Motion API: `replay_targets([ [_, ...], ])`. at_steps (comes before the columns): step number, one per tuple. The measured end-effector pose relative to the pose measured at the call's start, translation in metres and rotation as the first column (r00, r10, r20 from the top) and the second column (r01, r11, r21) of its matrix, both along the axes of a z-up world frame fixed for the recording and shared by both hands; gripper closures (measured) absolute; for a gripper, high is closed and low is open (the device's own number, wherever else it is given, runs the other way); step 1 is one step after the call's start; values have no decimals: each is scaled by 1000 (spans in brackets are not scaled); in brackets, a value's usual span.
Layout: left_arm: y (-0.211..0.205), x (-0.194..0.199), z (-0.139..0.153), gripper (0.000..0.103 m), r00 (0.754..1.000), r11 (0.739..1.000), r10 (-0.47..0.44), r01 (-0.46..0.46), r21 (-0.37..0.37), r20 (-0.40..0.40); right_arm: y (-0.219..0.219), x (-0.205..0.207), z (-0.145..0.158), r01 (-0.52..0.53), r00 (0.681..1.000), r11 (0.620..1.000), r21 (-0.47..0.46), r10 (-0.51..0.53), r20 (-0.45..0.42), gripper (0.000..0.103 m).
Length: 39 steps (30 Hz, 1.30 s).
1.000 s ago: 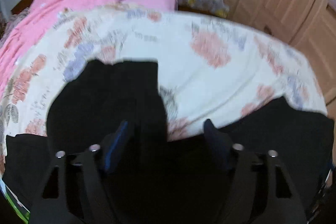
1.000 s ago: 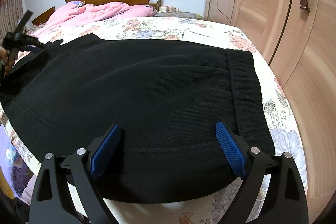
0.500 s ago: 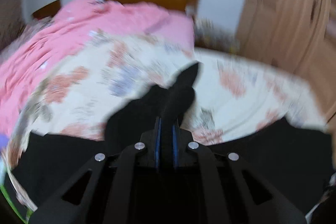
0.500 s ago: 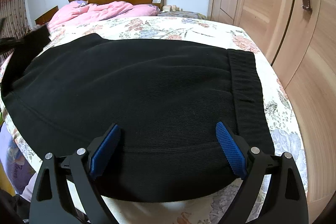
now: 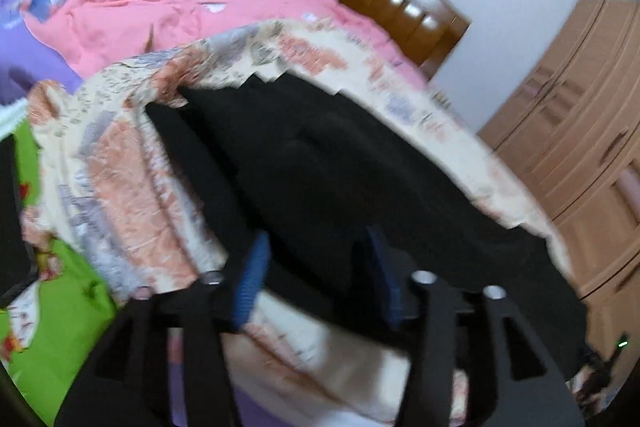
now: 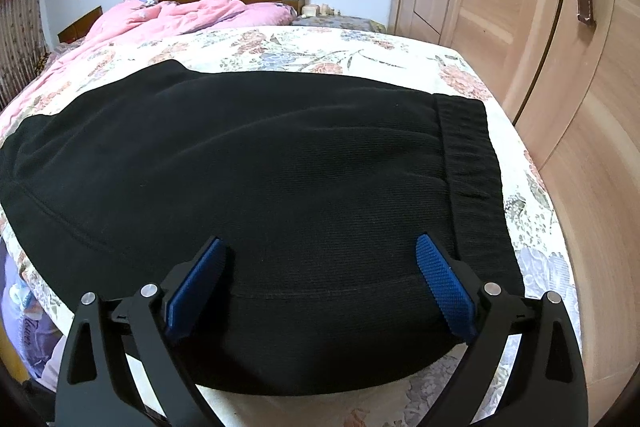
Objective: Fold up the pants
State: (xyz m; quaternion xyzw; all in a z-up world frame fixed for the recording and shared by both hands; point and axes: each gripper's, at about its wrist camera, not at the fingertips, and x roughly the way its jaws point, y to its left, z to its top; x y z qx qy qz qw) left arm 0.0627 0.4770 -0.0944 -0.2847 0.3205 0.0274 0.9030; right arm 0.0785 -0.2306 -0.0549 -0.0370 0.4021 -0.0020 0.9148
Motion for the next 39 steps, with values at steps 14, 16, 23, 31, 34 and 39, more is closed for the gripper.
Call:
replay_targets([
  [14, 22, 33, -18, 81, 999, 967, 46, -38, -253, 23, 83, 14, 36, -174, 971, 984, -28, 176, 161, 10],
  [16, 23, 36, -23, 95, 999, 961, 49, -46, -271, 4, 97, 25, 29, -204, 968, 979, -25, 206, 145, 10],
  [23, -8, 4, 51, 95, 983, 996, 78, -71, -44, 168, 104, 62, -22, -128, 991, 992, -9, 128, -26, 9],
  [31, -10, 7, 15, 30, 979, 979, 166, -149, 141, -116, 86, 56, -23, -112, 993, 992, 52, 113, -18, 10],
  [34, -44, -6, 67, 18, 965, 895, 259, -249, 371, 22, 89, 57, -22, -114, 993, 992, 47, 115, -17, 10],
  [39, -107, 40, 105, 14, 1000, 888, 5, -18, 459, 31, 86, 62, -25, -116, 993, 992, 54, 117, -16, 9],
])
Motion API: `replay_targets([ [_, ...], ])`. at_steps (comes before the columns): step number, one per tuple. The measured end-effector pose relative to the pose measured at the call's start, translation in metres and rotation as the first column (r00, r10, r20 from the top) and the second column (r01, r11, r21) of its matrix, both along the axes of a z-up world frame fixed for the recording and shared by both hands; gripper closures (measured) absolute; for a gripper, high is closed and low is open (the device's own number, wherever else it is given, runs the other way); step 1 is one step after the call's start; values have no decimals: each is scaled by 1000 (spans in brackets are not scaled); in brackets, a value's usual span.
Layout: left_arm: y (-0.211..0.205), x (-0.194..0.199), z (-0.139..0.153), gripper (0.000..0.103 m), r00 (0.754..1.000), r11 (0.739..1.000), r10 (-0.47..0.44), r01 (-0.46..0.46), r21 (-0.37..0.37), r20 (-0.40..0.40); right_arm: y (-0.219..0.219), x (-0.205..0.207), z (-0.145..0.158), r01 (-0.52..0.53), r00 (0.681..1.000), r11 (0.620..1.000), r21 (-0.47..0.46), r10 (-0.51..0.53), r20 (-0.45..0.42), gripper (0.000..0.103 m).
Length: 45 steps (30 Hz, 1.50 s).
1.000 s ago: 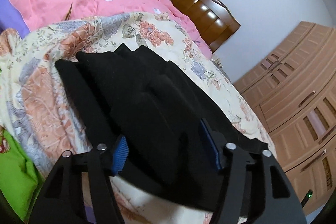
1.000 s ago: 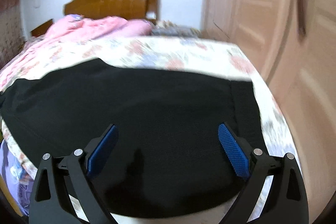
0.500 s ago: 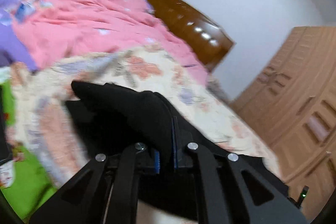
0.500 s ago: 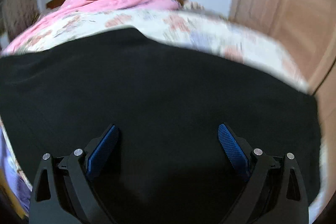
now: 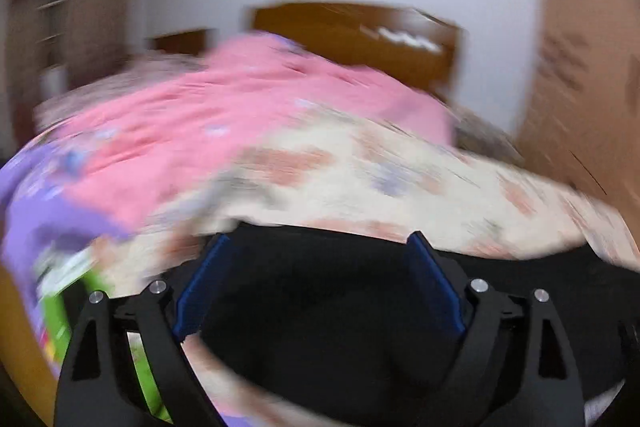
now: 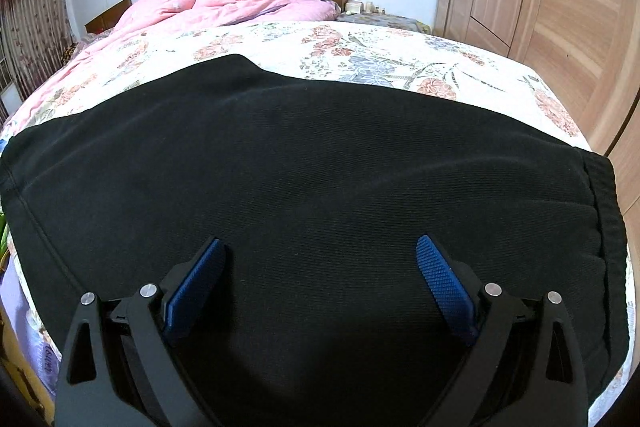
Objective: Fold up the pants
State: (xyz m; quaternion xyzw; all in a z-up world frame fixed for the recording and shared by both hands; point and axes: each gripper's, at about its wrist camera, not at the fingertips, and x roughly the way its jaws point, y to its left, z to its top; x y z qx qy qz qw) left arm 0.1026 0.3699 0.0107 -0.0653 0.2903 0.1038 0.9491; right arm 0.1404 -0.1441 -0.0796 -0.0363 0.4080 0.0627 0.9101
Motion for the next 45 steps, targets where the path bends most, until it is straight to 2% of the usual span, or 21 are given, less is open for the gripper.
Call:
replay_targets([
  [1, -13, 24, -7, 14, 995, 997, -81, 80, -21, -64, -1, 0, 0, -1, 1000, 1000, 1, 1, 0, 9],
  [3, -30, 63, -31, 17, 973, 987, -159, 153, -52, -167, -2, 1, 1, -5, 1000, 1000, 10, 5, -1, 9],
  [5, -36, 85, -48, 23, 963, 990, -142, 141, -18, -228, -2, 0, 1, -9, 1000, 1000, 14, 9, -2, 9],
  [7, -28, 89, -50, 24, 969, 993, -113, 107, -42, -220, -2, -1, 1, -12, 1000, 1000, 16, 12, -1, 9],
  [9, -5, 86, -43, 22, 980, 988, -98, 76, -132, -170, -3, -1, 1, -14, 1000, 1000, 27, 14, 1, 8],
  [10, 5, 84, -42, 22, 983, 987, -82, 58, -150, -163, -4, -1, 1, -15, 1000, 999, 30, 15, 1, 8],
  [14, 67, 59, -39, 22, 985, 978, -10, -26, -206, -171, -3, -4, 2, -14, 1000, 999, 37, 14, 4, 8],
  [18, 138, 34, -40, 23, 983, 942, 85, -132, -308, -161, -3, -3, 2, -13, 1000, 999, 37, 13, 5, 8],
  [21, 168, 28, -45, 27, 985, 923, 101, -146, -356, -142, -1, -3, 1, -12, 1000, 1000, 27, 12, 3, 8],
  [24, 179, 31, -53, 32, 987, 912, 69, -122, -392, -147, 0, -3, 1, -10, 1000, 1000, 16, 10, 1, 8],
  [29, 161, 46, -58, 40, 985, 934, -15, -47, -354, -171, 0, -3, 1, -10, 1000, 1000, 12, 10, 1, 8],
  [31, 151, 52, -62, 61, 975, 950, -20, -50, -309, -221, 0, -3, 1, -10, 1000, 1000, 13, 10, 1, 8],
  [32, 146, 54, -65, 66, 970, 957, -20, -51, -284, -243, 0, -3, 1, -10, 1000, 1000, 13, 10, 1, 8],
  [33, 142, 54, -65, 83, 968, 966, -22, -43, -253, -249, 0, -3, 1, -10, 1000, 1000, 14, 10, 1, 8],
  [34, 139, 53, -63, 89, 971, 970, -22, -37, -239, -240, 0, -3, 1, -10, 1000, 1000, 13, 10, 1, 8],
  [36, 124, 41, -42, 90, 990, 985, -23, -1, -171, -139, 1, -3, 1, -10, 1000, 1000, 12, 10, 1, 8],
  [38, 112, 31, -21, 90, 998, 991, -39, 34, -129, -40, 0, -3, 1, -9, 1000, 1000, 11, 9, 1, 8],
  [40, 107, 29, -4, 90, 1000, 995, -6, 7, -98, 12, 0, -3, 1, -10, 1000, 1000, 13, 10, 1, 8],
  [42, 113, 44, -8, 90, 997, 995, 55, -61, -85, -61, 0, -3, 1, -9, 1000, 1000, 17, 8, 2, 8],
  [44, 122, 59, -28, 88, 985, 989, 94, -109, -98, -145, -1, -3, 1, -8, 1000, 1000, 18, 8, 3, 8],
  [45, 127, 66, -42, 80, 977, 985, 103, -126, -116, -186, -1, -4, 1, -8, 1000, 1000, 18, 8, 3, 8],
])
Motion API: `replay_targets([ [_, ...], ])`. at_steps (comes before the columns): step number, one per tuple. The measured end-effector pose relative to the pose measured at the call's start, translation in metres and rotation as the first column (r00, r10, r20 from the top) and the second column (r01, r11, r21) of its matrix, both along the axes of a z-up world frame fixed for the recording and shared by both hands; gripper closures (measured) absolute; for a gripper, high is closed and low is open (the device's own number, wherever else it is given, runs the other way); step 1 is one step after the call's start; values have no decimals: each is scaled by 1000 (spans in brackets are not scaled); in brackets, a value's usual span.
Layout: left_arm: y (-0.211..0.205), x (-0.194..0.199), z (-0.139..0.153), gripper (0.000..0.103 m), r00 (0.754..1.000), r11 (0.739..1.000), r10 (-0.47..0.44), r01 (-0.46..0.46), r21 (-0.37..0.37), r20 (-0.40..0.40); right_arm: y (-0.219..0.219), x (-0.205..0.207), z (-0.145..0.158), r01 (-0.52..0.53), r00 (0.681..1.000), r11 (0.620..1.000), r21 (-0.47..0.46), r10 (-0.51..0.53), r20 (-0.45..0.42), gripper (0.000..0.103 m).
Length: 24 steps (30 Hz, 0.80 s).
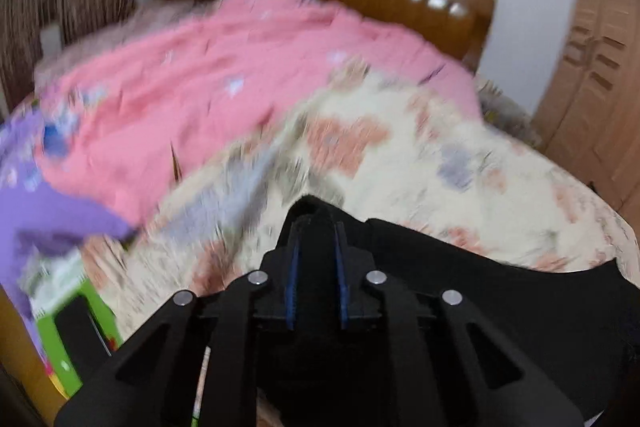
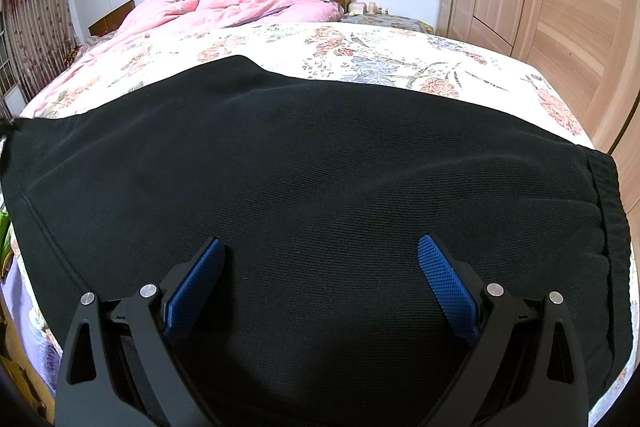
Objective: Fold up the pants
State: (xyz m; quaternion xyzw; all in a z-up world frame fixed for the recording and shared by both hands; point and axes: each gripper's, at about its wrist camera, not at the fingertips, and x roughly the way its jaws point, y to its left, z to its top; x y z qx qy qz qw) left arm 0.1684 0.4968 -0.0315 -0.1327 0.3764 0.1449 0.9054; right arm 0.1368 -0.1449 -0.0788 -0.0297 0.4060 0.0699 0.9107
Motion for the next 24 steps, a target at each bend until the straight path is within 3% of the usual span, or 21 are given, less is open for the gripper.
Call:
replay_targets([
  [3, 5, 4, -27, 47, 993, 994, 85, -79, 76, -84, -1, 0, 0, -1, 1000, 1000, 5, 1, 0, 8],
  [4, 4, -2, -30, 33, 992, 991, 104, -98, 90, -74, -1, -1, 0, -1, 1000, 1000, 6, 1, 0, 8],
  [5, 2, -10, -28, 29, 991, 988, 123, -117, 104, -56, -1, -1, 0, -1, 1000, 1000, 5, 1, 0, 8],
  [7, -15, -32, -10, 20, 979, 958, 202, -202, 202, 18, 0, -1, 0, -1, 1000, 1000, 2, 1, 0, 8],
  [8, -26, -42, -1, 17, 978, 953, 197, -206, 222, 63, 1, 0, -1, -2, 1000, 1000, -1, 2, -1, 8],
  [10, -64, -56, 15, 5, 988, 970, 86, -113, 214, 128, 2, -1, 0, -1, 1000, 1000, -4, 1, 0, 8],
  [12, -109, -53, 15, 3, 992, 972, -82, 57, 226, 101, 1, -2, 0, -1, 1000, 1000, -1, 1, 0, 8],
  [13, -133, -47, 9, 3, 987, 956, -148, 128, 264, 56, 1, -2, -1, -1, 1000, 1000, 0, 1, -1, 8],
  [15, -160, -29, -17, 3, 985, 933, -167, 175, 314, -52, 1, -2, -1, -3, 1000, 1000, -13, 3, -13, 8],
  [18, -151, -7, -63, 1, 977, 962, -117, 156, 223, -179, -2, -4, -1, -11, 999, 999, -36, 9, -44, 8],
  [19, -144, -11, -64, 1, 986, 974, -115, 136, 181, -125, -5, -4, -1, -12, 999, 999, -33, 11, -50, 8],
  [21, -133, -10, -66, 1, 988, 988, -85, 100, 116, -131, -7, -7, 2, -18, 997, 999, -51, 14, -80, 8],
  [23, -143, -9, -55, 4, 984, 984, -18, 49, 173, -176, -9, -13, 10, -13, 995, 998, -68, 6, -99, 8],
  [24, -152, -12, -44, 4, 987, 982, -20, 50, 184, -162, -11, -14, 13, -15, 996, 997, -70, 9, -90, 8],
])
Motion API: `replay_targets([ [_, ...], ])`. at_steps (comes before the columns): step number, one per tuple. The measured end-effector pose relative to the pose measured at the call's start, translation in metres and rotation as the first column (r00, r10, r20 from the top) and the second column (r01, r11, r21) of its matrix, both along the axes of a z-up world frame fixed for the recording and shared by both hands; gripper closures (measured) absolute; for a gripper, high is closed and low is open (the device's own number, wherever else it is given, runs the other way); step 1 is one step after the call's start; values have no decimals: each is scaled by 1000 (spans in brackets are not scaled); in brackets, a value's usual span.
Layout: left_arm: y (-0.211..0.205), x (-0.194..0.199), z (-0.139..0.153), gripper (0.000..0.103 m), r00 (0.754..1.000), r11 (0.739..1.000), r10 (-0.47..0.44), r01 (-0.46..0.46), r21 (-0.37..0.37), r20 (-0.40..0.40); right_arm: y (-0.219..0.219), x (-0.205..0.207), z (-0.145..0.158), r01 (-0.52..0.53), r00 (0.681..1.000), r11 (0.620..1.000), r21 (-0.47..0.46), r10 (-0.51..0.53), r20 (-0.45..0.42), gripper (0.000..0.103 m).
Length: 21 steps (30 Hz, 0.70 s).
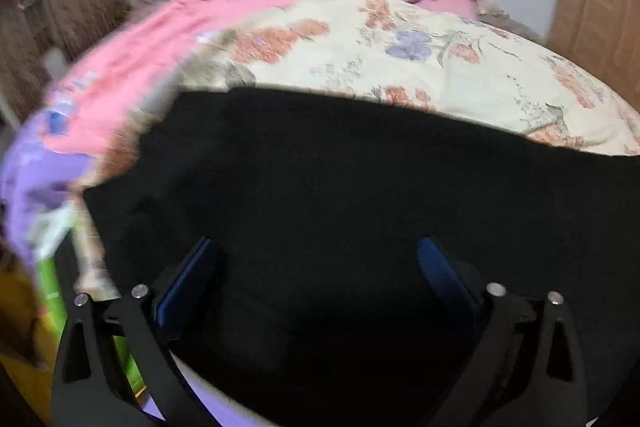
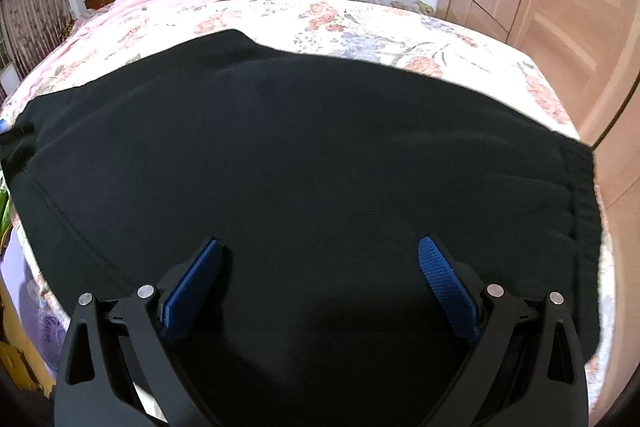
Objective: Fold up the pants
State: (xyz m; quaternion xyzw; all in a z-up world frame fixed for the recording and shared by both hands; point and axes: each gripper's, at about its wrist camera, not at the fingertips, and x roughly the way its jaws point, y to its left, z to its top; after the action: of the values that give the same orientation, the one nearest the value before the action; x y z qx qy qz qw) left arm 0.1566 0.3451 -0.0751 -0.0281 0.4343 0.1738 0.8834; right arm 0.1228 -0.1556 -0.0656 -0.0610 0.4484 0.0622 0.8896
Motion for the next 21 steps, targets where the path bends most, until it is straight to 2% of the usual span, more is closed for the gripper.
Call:
replay_targets([
  [1, -22, -5, 19, 4, 995, 996, -79, 81, -41, 69, -2, -1, 4, -2, 1000, 1000, -1, 2, 17, 8],
  [2, -40, -8, 30, 3, 987, 989, -127, 133, -57, 98, -5, 2, 10, -1, 999, 1000, 1, 1, 39, 8],
  [4, -95, -4, 49, 2, 954, 958, -266, 278, -74, 141, -10, 14, 19, 19, 998, 1000, -18, -18, 59, 8],
  [5, -126, 3, 55, 2, 926, 929, -348, 362, -83, 144, -11, 22, 23, 21, 998, 999, -27, -20, 64, 8],
  [7, -196, 28, 57, 2, 850, 838, -507, 525, -148, 141, -14, 44, 28, 17, 998, 999, -47, -13, 65, 8],
  [8, -226, 39, 55, 2, 822, 805, -551, 569, -169, 143, -14, 55, 28, 23, 998, 997, -70, -19, 56, 8],
  [10, -271, 63, 49, 2, 782, 754, -605, 623, -209, 147, -19, 73, 28, 25, 999, 995, -98, -20, 47, 8],
  [11, -292, 73, 45, 2, 769, 738, -622, 639, -216, 149, -23, 84, 28, 23, 999, 993, -115, -18, 51, 7],
  [13, -332, 95, 29, 2, 746, 720, -651, 666, -193, 142, -32, 99, 23, 23, 999, 990, -141, -18, 37, 7],
  [14, -346, 103, 21, 2, 748, 728, -653, 664, -171, 120, -40, 106, 15, 21, 1000, 987, -156, -20, 4, 7],
  [15, -357, 116, 5, 2, 760, 743, -645, 648, -167, 77, -47, 110, 6, 21, 999, 985, -173, -27, -29, 6],
  [16, -365, 116, -5, 2, 768, 755, -638, 637, -157, 50, -55, 110, 0, 6, 999, 988, -153, -11, -33, 5],
  [17, -369, 116, -11, 2, 767, 761, -638, 641, -99, 63, -65, 107, 2, 4, 1000, 995, -99, -6, -12, 5],
  [18, -371, 116, -11, 1, 764, 759, -643, 645, -84, 60, -71, 105, 4, 22, 1000, 996, -86, -23, -9, 5],
  [20, -366, 120, -12, 1, 767, 761, -638, 642, -99, 69, -82, 104, 5, 69, 998, 993, -96, -69, 1, 5],
  [21, -362, 119, -11, 1, 767, 759, -638, 642, -110, 77, -85, 104, 4, 75, 997, 995, -71, -75, 1, 5],
])
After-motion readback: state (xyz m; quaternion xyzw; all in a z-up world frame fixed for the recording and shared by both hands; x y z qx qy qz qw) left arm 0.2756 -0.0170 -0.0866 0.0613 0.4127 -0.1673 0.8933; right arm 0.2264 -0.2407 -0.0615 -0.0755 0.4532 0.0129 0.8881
